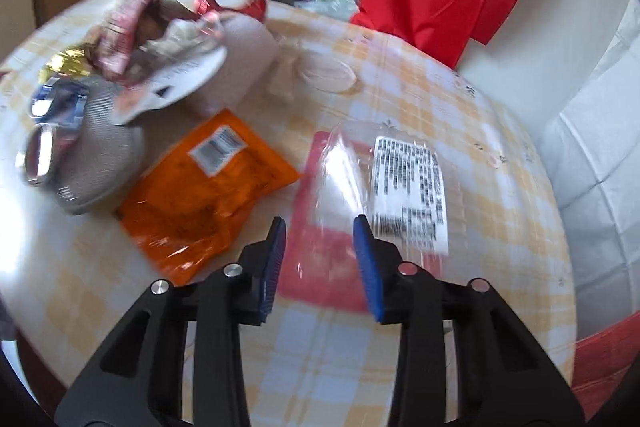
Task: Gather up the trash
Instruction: 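Lift the red wrapper with the left gripper while the right gripper grasps the clear pink tray, then move both held items over the bin and open both grippers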
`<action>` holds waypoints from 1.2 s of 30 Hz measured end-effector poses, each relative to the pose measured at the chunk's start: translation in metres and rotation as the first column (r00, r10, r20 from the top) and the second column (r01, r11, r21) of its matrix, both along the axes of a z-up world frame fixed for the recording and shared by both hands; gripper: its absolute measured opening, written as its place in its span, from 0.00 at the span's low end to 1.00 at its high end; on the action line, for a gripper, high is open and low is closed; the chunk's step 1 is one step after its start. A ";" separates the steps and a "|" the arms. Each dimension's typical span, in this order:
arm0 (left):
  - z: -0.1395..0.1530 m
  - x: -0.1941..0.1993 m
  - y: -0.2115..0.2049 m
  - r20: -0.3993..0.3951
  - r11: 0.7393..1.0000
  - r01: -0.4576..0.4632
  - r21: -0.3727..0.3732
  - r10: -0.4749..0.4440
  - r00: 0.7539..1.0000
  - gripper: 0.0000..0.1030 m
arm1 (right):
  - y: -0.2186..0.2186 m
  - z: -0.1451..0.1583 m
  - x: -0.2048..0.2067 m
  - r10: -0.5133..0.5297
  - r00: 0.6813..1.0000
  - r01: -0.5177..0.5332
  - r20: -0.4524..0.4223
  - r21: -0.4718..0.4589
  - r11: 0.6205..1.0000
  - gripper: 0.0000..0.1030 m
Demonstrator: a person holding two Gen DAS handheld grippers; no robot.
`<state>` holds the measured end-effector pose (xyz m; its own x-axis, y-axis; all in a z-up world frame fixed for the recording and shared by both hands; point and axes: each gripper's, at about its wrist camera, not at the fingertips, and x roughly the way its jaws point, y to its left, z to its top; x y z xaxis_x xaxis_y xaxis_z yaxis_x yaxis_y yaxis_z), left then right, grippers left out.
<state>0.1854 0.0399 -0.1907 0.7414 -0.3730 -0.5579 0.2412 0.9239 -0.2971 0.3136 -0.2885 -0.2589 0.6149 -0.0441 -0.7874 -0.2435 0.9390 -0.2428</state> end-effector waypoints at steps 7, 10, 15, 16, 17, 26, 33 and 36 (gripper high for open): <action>-0.012 -0.019 0.005 -0.019 0.999 -0.023 -0.049 0.022 1.000 0.42 | 0.013 -0.013 0.017 -0.045 0.999 0.043 -0.008 -0.211 0.976 0.22; -0.011 -0.027 0.006 -0.012 0.998 -0.023 -0.051 0.022 1.000 0.42 | 0.004 -0.007 0.011 -0.042 0.999 0.040 -0.012 -0.177 0.983 0.20; -0.005 -0.038 0.007 0.012 0.998 -0.027 -0.050 0.028 1.000 0.42 | -0.018 0.021 -0.013 -0.068 0.997 0.069 0.043 -0.027 0.997 0.19; -0.003 -0.040 0.007 0.015 0.998 -0.029 -0.053 0.030 0.999 0.42 | -0.022 0.027 -0.016 -0.074 0.996 0.074 0.051 0.003 0.997 0.19; -0.002 -0.043 0.007 0.017 0.998 -0.030 -0.062 0.031 0.999 0.42 | -0.024 0.033 -0.021 -0.078 0.995 0.076 0.061 0.031 0.997 0.19; 0.017 -0.068 0.003 0.047 0.995 -0.037 -0.088 0.042 0.998 0.42 | -0.026 0.088 -0.078 -0.086 0.985 0.047 0.150 0.249 0.967 0.19; 0.039 -0.096 0.009 0.088 0.995 -0.057 -0.084 0.065 0.994 0.42 | -0.008 0.123 -0.131 -0.040 0.976 -0.040 0.215 0.354 0.934 0.19; 0.047 -0.108 0.015 0.100 0.993 -0.076 -0.090 0.084 0.991 0.42 | 0.004 0.135 -0.158 -0.005 0.970 -0.089 0.243 0.378 0.921 0.19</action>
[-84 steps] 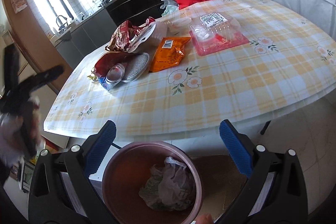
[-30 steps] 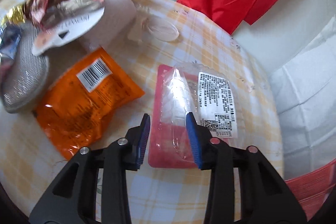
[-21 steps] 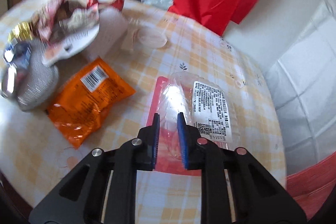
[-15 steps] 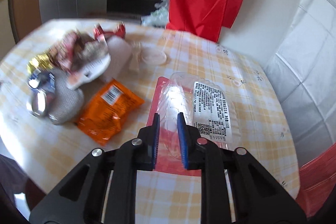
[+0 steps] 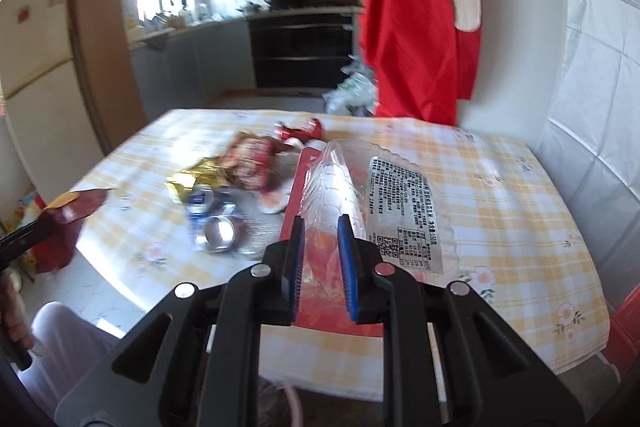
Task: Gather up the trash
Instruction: 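Move both held items over the bin and open both grippers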
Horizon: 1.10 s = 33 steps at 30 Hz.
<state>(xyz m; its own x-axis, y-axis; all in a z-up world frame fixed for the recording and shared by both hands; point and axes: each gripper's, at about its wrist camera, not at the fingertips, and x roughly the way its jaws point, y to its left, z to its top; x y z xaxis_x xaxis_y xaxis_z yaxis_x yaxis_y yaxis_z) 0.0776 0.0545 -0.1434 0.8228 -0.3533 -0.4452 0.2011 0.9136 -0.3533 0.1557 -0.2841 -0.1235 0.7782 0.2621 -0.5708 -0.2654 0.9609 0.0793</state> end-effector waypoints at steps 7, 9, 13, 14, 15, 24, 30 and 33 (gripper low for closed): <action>0.016 -0.037 0.012 0.028 0.999 -0.042 0.003 0.042 0.999 0.42 | 0.026 0.012 -0.063 0.076 0.997 -0.077 0.020 0.066 0.995 0.19; 0.019 -0.049 0.016 0.031 0.999 -0.054 0.000 0.054 0.998 0.42 | 0.033 0.011 -0.080 0.086 0.996 -0.088 0.022 0.079 0.993 0.19; 0.023 -0.069 0.020 0.038 0.998 -0.065 0.010 0.064 0.997 0.42 | 0.043 0.006 -0.108 0.099 0.995 -0.099 0.006 0.142 0.985 0.19; 0.024 -0.075 0.021 0.040 0.998 -0.067 0.011 0.067 0.997 0.42 | 0.046 0.004 -0.113 0.104 0.995 -0.103 0.001 0.149 0.984 0.20; 0.025 -0.080 0.023 0.043 0.997 -0.071 0.010 0.070 0.997 0.42 | 0.050 0.002 -0.117 0.109 0.994 -0.107 -0.005 0.153 0.982 0.20; 0.026 -0.099 0.036 0.048 0.993 -0.118 -0.032 0.119 0.992 0.42 | 0.076 -0.008 -0.139 0.201 0.978 -0.190 -0.049 0.166 0.968 0.20; 0.017 -0.092 0.035 0.017 0.993 -0.117 -0.025 0.117 0.993 0.42 | 0.082 -0.028 -0.134 0.219 0.971 -0.198 -0.094 0.187 0.962 0.38; 0.013 -0.090 0.032 0.006 0.994 -0.109 -0.020 0.109 0.994 0.42 | 0.078 -0.028 -0.133 0.181 0.981 -0.165 -0.072 0.191 0.968 0.65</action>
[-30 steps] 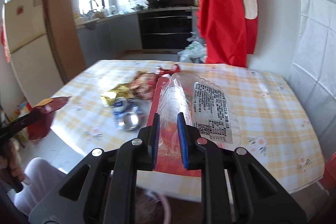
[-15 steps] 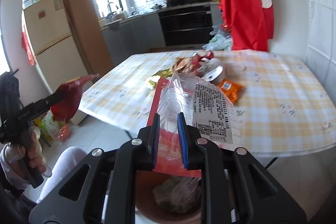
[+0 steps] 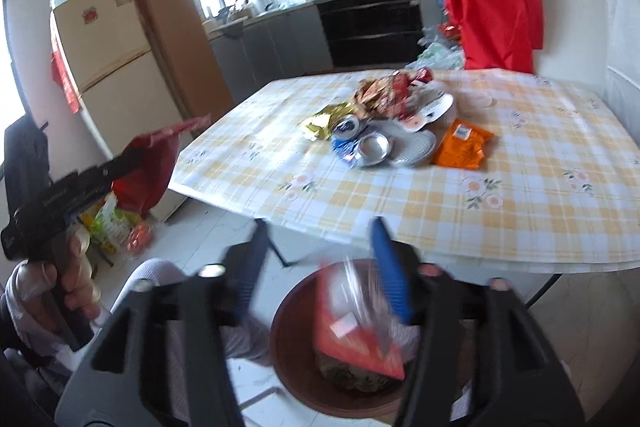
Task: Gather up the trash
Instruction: 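Move both held items over the bin and open both grippers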
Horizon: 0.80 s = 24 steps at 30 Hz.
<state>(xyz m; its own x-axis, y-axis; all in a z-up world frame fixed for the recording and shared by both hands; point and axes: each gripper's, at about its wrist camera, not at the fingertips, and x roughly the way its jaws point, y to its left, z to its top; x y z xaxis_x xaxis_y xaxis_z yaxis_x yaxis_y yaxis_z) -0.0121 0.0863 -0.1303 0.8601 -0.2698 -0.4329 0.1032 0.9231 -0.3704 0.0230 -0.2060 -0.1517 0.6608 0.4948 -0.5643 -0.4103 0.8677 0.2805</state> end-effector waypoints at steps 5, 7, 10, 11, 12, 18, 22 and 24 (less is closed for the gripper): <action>-0.006 0.003 -0.005 -0.016 1.000 0.018 0.000 -0.018 1.000 0.42 | -0.016 0.012 -0.005 -0.130 0.986 0.130 0.105 0.009 0.991 0.94; -0.008 0.003 -0.010 -0.021 0.999 0.033 0.006 -0.033 0.999 0.42 | -0.022 0.013 -0.005 -0.175 0.977 0.176 0.121 0.002 0.984 0.94; -0.009 0.004 -0.019 -0.028 0.998 0.060 0.023 -0.059 0.998 0.42 | -0.032 0.011 -0.004 -0.225 0.966 0.226 0.131 0.008 0.974 0.94; -0.010 0.005 -0.022 -0.032 0.997 0.068 0.028 -0.068 0.997 0.42 | -0.035 0.010 -0.003 -0.235 0.963 0.236 0.130 0.009 0.972 0.94; -0.011 0.006 -0.025 -0.037 0.996 0.081 0.032 -0.080 0.996 0.42 | -0.038 0.009 -0.003 -0.245 0.961 0.245 0.128 0.011 0.969 0.94; -0.015 0.013 -0.043 -0.061 0.989 0.141 0.053 -0.138 0.989 0.42 | -0.054 0.005 0.003 -0.285 0.953 0.282 0.103 0.042 0.958 0.94; -0.017 0.020 -0.059 -0.074 0.980 0.185 0.070 -0.180 0.981 0.42 | -0.061 0.003 0.004 -0.299 0.949 0.295 0.096 0.057 0.954 0.94; -0.018 0.024 -0.067 -0.081 0.975 0.208 0.075 -0.202 0.976 0.42 | -0.065 0.001 0.005 -0.308 0.947 0.303 0.092 0.065 0.951 0.94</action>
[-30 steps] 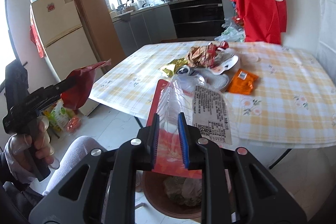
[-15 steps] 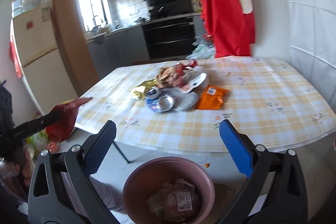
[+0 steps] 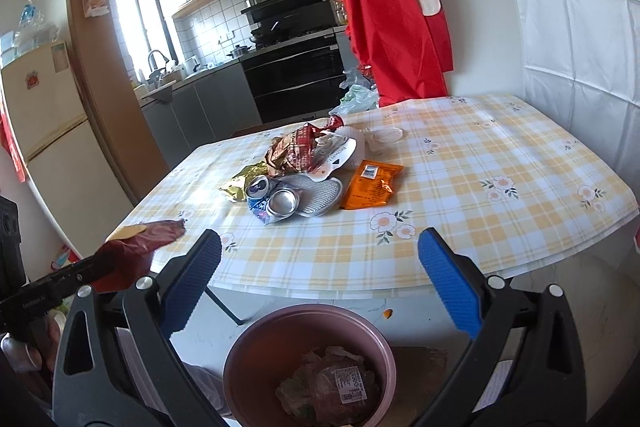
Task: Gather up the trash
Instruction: 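Move both held items over the bin and open both grippers, then reach the left gripper to the blue can and grasp it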
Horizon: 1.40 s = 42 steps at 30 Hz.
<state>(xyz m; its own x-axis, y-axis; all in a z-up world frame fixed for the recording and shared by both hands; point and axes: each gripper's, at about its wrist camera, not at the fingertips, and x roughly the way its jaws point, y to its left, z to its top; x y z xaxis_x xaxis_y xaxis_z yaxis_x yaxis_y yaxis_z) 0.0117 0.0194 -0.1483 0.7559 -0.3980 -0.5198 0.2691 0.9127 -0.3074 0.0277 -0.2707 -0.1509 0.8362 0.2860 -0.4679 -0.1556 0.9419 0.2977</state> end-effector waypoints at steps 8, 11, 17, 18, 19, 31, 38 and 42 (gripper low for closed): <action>-0.012 0.016 -0.026 -0.053 0.998 0.070 0.000 -0.070 0.996 0.46 | -0.017 -0.006 0.004 -0.036 0.999 0.036 -0.015 0.027 0.999 0.94; -0.018 0.020 -0.024 -0.080 0.998 0.055 -0.036 -0.057 0.995 0.72 | -0.021 -0.008 0.005 -0.046 0.999 0.046 -0.024 0.035 0.998 0.94; -0.019 0.016 -0.015 -0.069 1.000 -0.014 -0.011 0.014 0.998 0.90 | -0.021 -0.013 0.008 -0.045 0.998 0.046 -0.042 0.036 0.998 0.94; -0.021 0.015 -0.012 -0.069 0.999 -0.036 0.001 0.036 0.997 0.91 | -0.020 -0.014 0.008 -0.043 0.998 0.045 -0.046 0.037 0.998 0.94; -0.022 0.015 -0.009 -0.073 0.999 -0.049 0.007 0.050 0.996 0.91 | -0.020 -0.016 0.008 -0.041 0.998 0.043 -0.053 0.037 0.998 0.94; -0.041 0.015 0.019 -0.122 0.989 -0.142 0.026 0.144 0.982 0.92 | -0.012 -0.033 0.015 -0.027 0.994 0.029 -0.104 0.021 0.999 0.94; -0.053 0.030 0.014 -0.131 0.991 -0.115 0.062 0.122 0.984 0.92 | -0.014 -0.052 0.027 -0.027 0.988 0.031 -0.151 0.024 0.999 0.94; -0.053 0.061 0.008 -0.105 0.989 -0.069 0.134 0.084 0.991 0.92 | -0.015 -0.064 0.039 -0.034 0.983 0.038 -0.178 0.017 0.999 0.94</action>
<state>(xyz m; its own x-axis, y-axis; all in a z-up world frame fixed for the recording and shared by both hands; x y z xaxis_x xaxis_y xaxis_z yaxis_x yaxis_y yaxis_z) 0.0724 0.0271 -0.2010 0.7171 -0.2650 -0.6447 0.1681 0.9634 -0.2089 0.0667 -0.2862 -0.2149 0.7501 0.2683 -0.6045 -0.0647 0.9394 0.3367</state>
